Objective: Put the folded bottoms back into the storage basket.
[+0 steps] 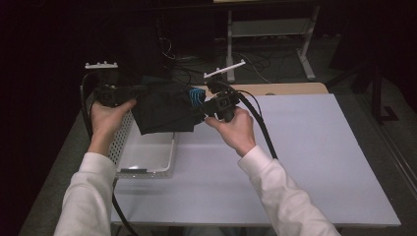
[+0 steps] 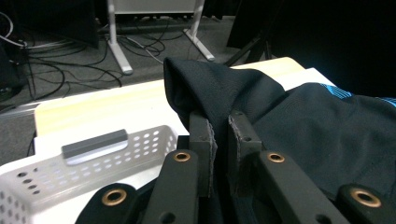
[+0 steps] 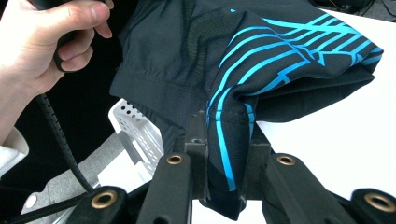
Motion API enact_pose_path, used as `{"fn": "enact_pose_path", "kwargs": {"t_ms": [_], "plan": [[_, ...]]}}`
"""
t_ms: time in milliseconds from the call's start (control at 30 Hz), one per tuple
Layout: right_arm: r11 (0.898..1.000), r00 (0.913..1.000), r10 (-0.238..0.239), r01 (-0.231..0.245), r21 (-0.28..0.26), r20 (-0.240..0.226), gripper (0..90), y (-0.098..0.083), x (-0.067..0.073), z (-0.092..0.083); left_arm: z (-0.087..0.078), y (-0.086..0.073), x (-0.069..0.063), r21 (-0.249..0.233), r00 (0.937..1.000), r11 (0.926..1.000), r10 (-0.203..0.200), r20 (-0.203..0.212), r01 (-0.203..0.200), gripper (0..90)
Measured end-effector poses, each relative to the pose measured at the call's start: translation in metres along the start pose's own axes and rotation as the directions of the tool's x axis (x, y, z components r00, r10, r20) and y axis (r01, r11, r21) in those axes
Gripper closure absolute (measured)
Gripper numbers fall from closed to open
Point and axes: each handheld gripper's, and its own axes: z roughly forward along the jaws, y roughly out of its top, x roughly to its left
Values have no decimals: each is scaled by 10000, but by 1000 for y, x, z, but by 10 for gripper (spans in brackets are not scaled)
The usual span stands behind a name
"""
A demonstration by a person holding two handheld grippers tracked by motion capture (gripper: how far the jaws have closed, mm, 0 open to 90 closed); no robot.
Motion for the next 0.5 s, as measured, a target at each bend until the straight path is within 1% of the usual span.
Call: {"fn": "enact_pose_path", "kwargs": {"t_ms": [33, 233, 367, 400, 433, 467, 500], "plan": [[10000, 10000, 0, 0, 0, 0, 760, 0, 0, 0, -1, -1, 2, -8, 10000, 10000, -25, -18, 25, 807], [9999, 9998, -149, 150, 57, -123, 760, 2, 5, 12, -9, -5, 11, -74, 9998, 9999, -141, -148, 140, 807], [9999, 9997, -166, 167, 45, -174, 760, 4, 9, 22, -13, -8, 17, -117, 9995, 9997, -211, -229, 209, 807], [9999, 9997, -165, 166, 42, -193, 760, 4, 10, 23, -15, -9, 20, -128, 9993, 9996, -251, -263, 248, 807], [9999, 9997, -165, 166, 42, -193, 760, 4, 10, 23, -15, -9, 20, -128, 9993, 9996, -251, -263, 248, 807], [9998, 9996, -169, 170, 42, -226, 760, 4, 11, 27, -16, -10, 21, -135, 9992, 9995, -289, -282, 285, 806], [9998, 9996, -169, 170, 42, -226, 760, 4, 11, 27, -17, -11, 23, -126, 9991, 9995, -306, -298, 303, 806]]}}
